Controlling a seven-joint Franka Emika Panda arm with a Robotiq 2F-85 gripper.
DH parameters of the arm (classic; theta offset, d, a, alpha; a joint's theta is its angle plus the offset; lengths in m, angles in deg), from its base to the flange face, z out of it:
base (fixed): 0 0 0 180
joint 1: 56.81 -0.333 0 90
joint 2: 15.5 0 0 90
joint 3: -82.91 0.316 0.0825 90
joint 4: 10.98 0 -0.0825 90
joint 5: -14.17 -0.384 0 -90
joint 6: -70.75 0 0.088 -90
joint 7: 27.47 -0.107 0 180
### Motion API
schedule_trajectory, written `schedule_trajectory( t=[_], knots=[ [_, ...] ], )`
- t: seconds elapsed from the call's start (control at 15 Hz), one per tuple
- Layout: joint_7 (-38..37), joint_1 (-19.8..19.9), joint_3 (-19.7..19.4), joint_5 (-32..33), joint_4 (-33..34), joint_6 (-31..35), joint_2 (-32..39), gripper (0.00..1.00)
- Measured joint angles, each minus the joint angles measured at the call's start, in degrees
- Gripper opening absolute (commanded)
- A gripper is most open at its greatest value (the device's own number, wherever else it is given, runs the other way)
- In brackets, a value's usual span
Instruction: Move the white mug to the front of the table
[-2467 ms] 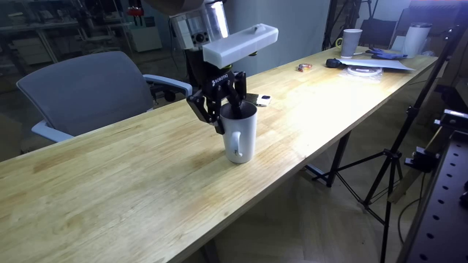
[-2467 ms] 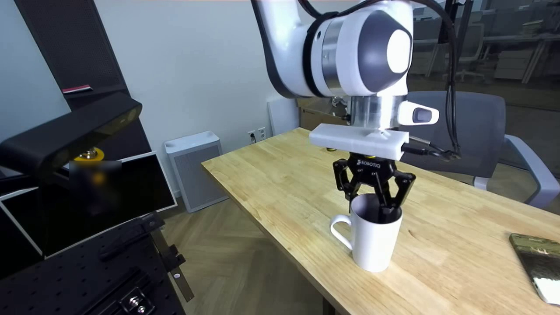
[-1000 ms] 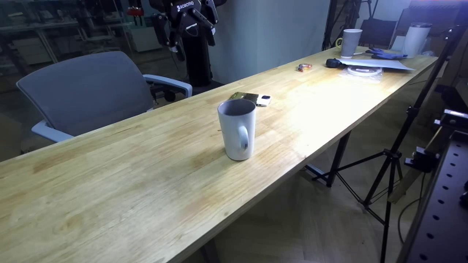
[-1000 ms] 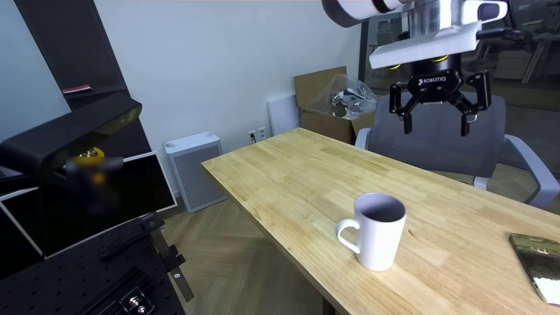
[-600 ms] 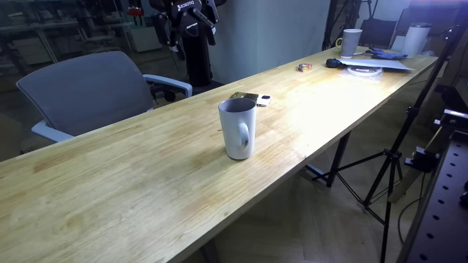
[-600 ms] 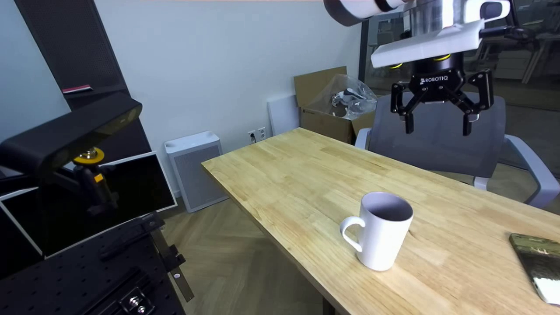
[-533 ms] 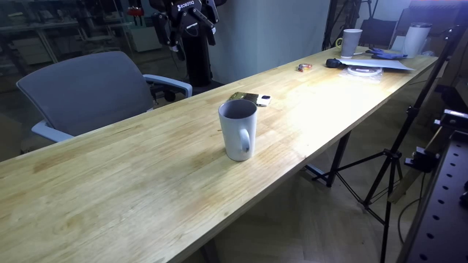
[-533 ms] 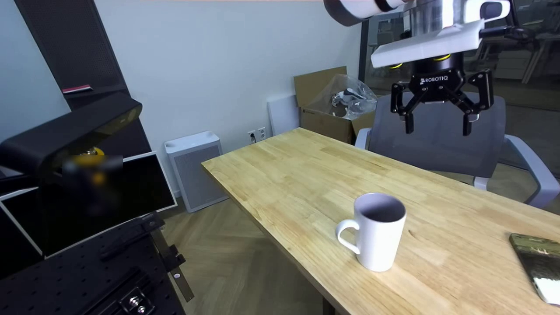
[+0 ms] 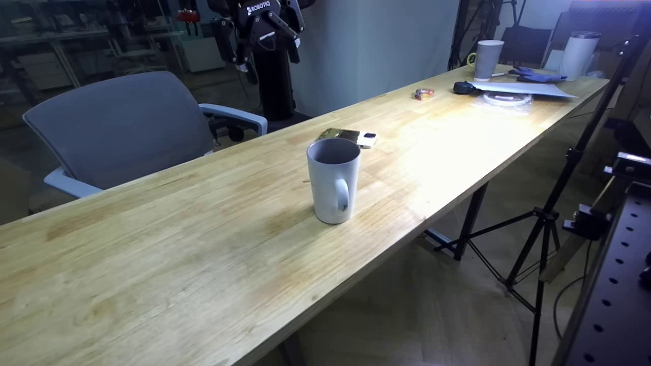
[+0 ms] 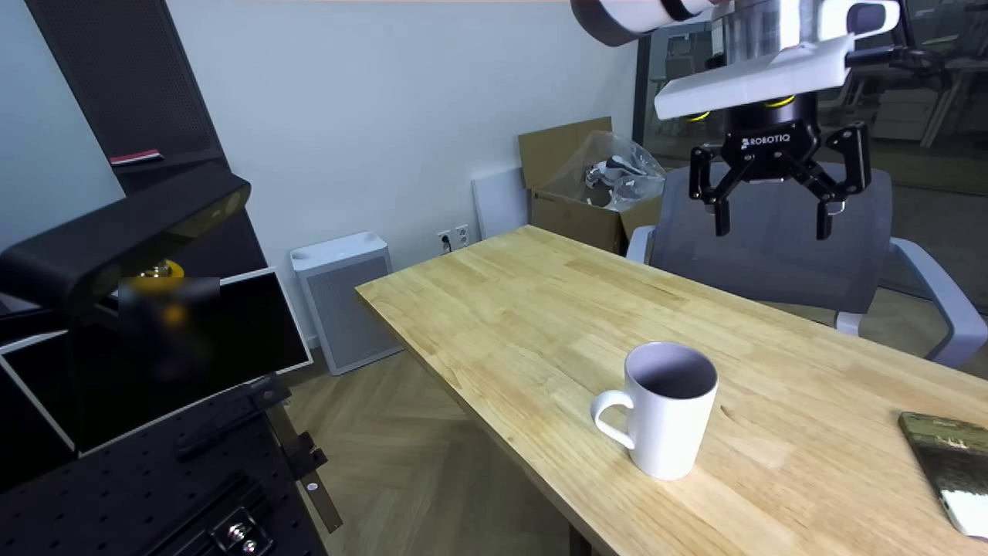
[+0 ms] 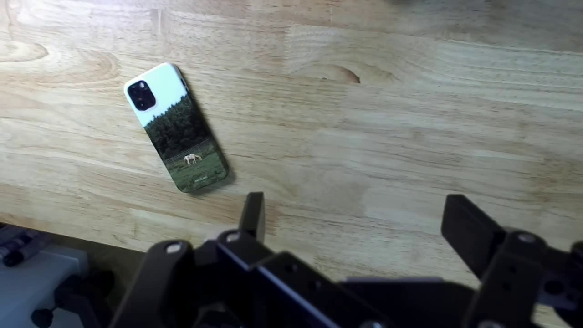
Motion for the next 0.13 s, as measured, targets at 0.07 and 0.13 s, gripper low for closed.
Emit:
schedule_trajectory(
  t=[0.07,0.13],
  knots=[
    [0.00,0.00,0.00,0.00,0.00,0.00,0.00,1.00],
    [0.00,0.00,0.00,0.01,0.00,-0.01,0.00,1.00]
  ],
)
